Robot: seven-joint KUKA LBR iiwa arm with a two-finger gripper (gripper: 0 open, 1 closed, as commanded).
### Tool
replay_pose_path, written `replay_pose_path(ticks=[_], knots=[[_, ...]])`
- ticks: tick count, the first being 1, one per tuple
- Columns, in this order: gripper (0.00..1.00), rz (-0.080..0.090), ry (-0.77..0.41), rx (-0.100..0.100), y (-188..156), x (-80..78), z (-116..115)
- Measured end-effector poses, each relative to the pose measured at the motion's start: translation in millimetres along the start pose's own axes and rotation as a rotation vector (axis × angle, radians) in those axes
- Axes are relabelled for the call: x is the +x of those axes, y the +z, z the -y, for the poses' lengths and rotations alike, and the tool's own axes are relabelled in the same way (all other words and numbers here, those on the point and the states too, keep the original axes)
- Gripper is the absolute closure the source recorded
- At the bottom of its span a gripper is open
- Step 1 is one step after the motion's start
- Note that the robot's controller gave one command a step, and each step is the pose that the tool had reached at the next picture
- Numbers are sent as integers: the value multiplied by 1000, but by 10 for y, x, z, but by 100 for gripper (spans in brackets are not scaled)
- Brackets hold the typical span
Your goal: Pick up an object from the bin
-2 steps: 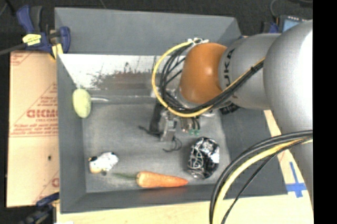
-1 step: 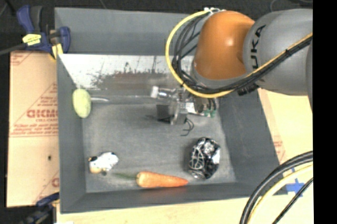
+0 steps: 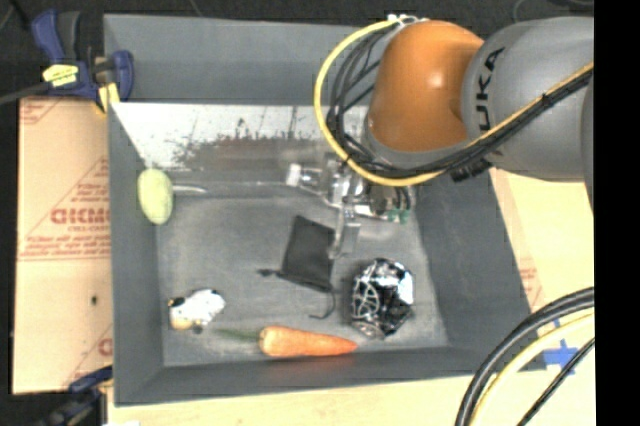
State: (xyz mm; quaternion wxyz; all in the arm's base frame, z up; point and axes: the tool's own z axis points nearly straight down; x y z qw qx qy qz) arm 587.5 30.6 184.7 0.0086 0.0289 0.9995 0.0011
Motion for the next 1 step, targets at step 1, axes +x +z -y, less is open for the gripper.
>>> replay_pose_path(ticks=[1], knots=[[0, 0, 0, 0, 0, 0, 0]])
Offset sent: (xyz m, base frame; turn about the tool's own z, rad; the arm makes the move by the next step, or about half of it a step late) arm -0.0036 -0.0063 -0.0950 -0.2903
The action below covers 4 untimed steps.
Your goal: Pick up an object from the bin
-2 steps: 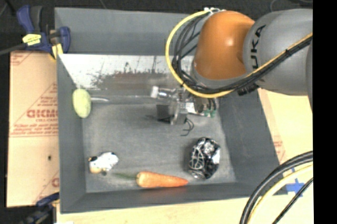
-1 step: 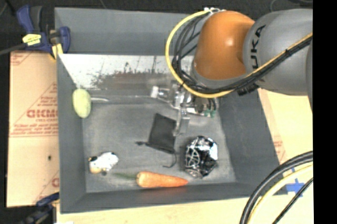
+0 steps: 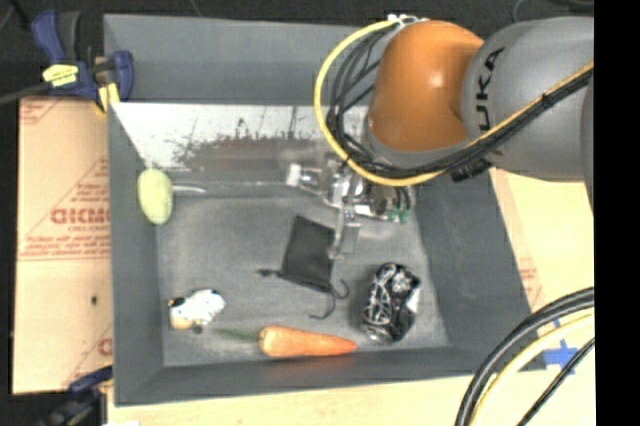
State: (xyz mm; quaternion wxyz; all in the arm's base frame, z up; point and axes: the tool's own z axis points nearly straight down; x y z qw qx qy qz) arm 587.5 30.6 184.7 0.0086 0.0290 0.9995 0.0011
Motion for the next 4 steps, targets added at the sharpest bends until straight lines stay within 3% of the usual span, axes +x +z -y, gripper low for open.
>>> replay_pose_path(ticks=[1, 3, 4], knots=[[0, 6, -42, 1, 109, -7, 7], [0, 9, -443, 2, 793, 22, -16], [100, 7, -607, 2, 1120, 148, 34]])
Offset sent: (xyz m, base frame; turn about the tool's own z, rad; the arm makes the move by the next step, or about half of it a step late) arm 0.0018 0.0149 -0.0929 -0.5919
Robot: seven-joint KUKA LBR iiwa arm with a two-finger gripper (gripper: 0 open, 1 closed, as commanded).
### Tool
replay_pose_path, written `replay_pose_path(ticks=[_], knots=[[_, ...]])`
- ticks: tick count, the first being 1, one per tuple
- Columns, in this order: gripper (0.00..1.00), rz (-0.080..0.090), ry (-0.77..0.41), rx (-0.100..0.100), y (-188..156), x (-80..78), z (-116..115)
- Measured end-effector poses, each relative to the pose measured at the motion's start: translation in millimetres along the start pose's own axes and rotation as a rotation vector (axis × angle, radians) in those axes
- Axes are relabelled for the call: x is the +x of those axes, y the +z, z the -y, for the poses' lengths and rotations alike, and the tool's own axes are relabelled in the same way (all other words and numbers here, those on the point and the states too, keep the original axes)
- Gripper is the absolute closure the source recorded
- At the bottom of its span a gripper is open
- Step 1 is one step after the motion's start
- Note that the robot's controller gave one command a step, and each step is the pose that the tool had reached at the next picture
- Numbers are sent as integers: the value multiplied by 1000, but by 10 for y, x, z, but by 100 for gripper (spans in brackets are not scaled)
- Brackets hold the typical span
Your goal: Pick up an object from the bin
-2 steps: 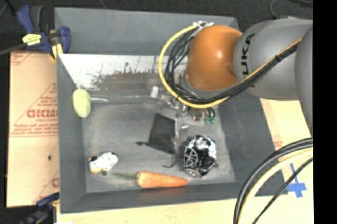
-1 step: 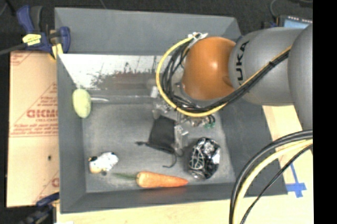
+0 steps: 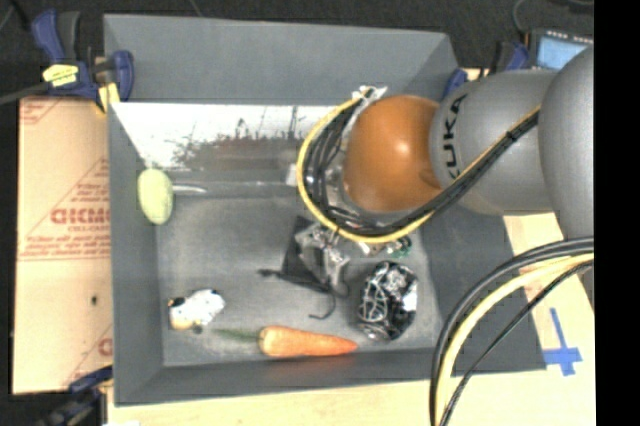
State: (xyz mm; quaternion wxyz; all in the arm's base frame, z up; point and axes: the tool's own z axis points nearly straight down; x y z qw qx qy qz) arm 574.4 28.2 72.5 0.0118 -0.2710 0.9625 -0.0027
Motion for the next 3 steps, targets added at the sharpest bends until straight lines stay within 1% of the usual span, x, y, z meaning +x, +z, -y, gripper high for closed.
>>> replay_pose_path(ticks=[1, 2, 3], knots=[[100, 0, 1, 0, 0, 0, 0], [100, -7, 5, -4, -394, -36, 10], [100, 5, -23, 2, -739, 90, 41]])
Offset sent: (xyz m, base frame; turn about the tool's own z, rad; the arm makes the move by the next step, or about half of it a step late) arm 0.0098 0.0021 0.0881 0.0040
